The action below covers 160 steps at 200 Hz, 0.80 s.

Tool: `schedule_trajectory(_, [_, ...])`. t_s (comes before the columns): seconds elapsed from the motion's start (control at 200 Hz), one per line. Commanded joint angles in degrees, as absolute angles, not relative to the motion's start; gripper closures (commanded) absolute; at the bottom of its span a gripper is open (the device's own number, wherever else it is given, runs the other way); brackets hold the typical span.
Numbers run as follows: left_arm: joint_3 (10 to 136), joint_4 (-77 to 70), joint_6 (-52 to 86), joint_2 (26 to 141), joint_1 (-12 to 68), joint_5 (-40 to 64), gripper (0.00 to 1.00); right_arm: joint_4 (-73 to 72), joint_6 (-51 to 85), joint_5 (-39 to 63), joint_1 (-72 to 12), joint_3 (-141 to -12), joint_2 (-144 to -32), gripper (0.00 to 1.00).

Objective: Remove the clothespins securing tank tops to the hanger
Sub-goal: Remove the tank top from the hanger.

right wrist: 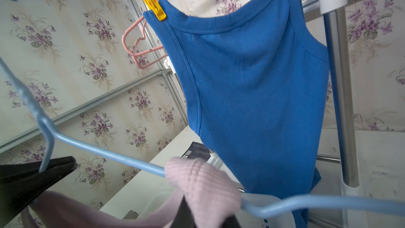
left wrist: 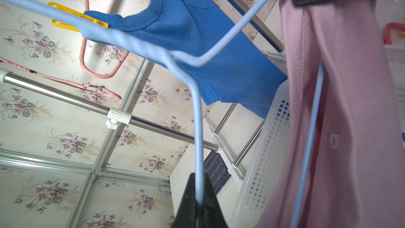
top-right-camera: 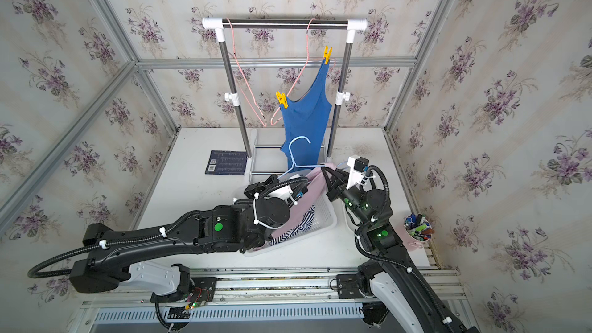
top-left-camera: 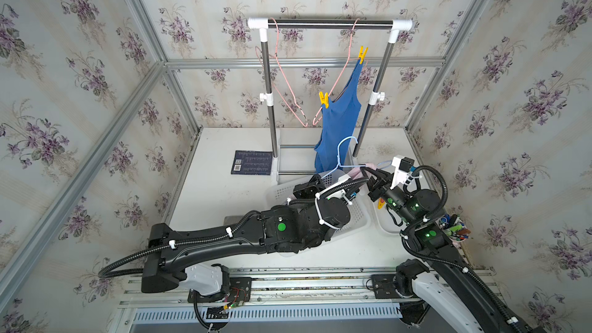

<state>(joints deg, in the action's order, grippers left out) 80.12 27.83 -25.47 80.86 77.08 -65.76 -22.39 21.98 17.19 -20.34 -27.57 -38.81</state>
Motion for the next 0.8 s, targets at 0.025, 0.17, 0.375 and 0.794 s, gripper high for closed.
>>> schedule_trajectory(0.025, [79.2, 28.7, -25.7, 80.3, 76.1, -67.9, 0.97, -17.1, 19.9, 16.3, -20.4, -30.0, -40.4, 0.99])
schedule_trajectory(0.17, [77.2, 29.2, -25.5, 78.3, 75.5, -66.1, 0.97, -12.1, 19.2, 16.9, -19.2, -32.3, -42.3, 1.00])
schedule_trajectory(0.375, [75.3, 31.1, -25.2, 77.9, 73.4, -66.0, 0.98, -10.1, 23.4, 24.3, -11.5, -33.6, -44.4, 1.00])
schedule_trajectory(0.794, [72.7, 31.9, -25.3, 75.0, 72.6, -62.9, 1.00, -14.3, 31.9, 37.4, 6.6, -31.1, -48.5, 1.00])
